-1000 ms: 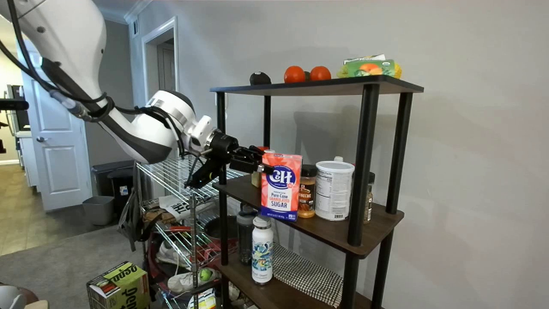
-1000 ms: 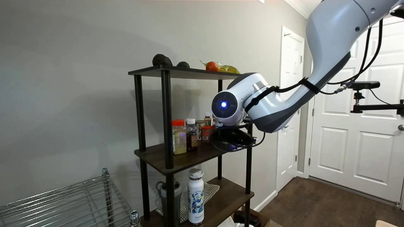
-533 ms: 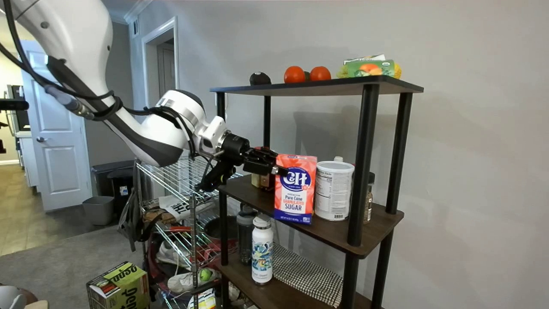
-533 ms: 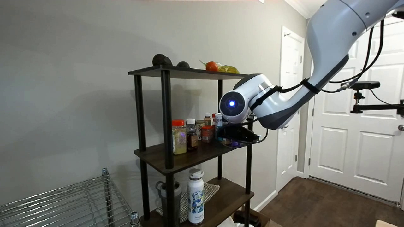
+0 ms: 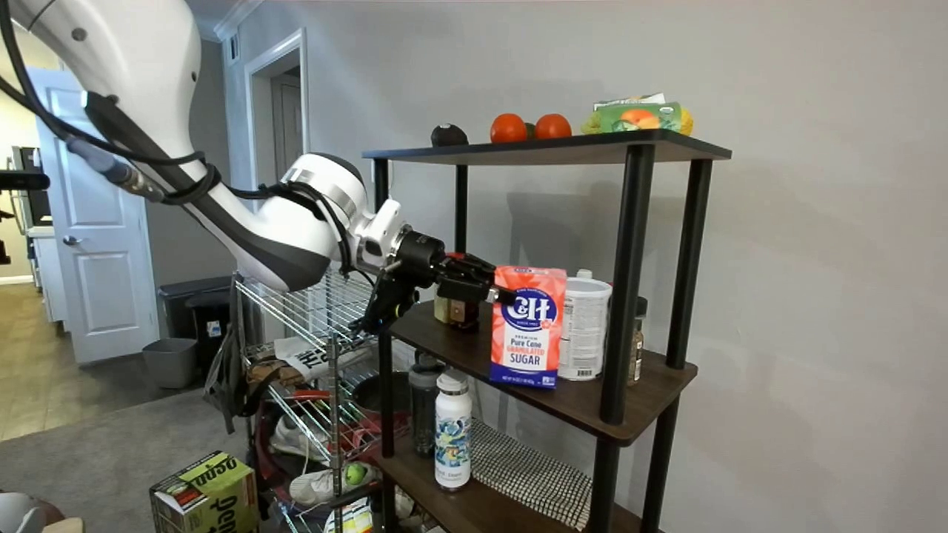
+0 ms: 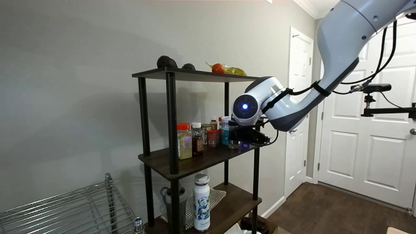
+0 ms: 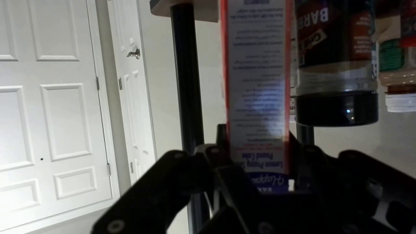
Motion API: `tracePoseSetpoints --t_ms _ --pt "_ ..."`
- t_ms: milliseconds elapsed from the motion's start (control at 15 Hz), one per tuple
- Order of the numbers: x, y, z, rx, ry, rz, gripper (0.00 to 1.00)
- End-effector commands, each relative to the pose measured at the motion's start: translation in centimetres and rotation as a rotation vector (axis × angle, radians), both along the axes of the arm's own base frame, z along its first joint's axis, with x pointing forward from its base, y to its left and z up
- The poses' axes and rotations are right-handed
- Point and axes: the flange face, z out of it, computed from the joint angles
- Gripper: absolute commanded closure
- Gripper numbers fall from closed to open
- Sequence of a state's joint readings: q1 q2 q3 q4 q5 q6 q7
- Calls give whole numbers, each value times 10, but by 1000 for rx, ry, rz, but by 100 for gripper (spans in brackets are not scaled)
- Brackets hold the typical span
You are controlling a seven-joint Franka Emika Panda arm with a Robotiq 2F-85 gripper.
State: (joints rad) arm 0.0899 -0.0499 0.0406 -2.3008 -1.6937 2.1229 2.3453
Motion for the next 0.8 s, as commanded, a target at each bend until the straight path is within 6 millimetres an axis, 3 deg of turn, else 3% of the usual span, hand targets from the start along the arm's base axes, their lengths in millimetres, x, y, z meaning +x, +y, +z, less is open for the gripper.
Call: tracePoseSetpoints --t_ms 0,733 --pt "7 -11 13 -29 5 40 87" --pt "32 -28 2 -22 21 44 87"
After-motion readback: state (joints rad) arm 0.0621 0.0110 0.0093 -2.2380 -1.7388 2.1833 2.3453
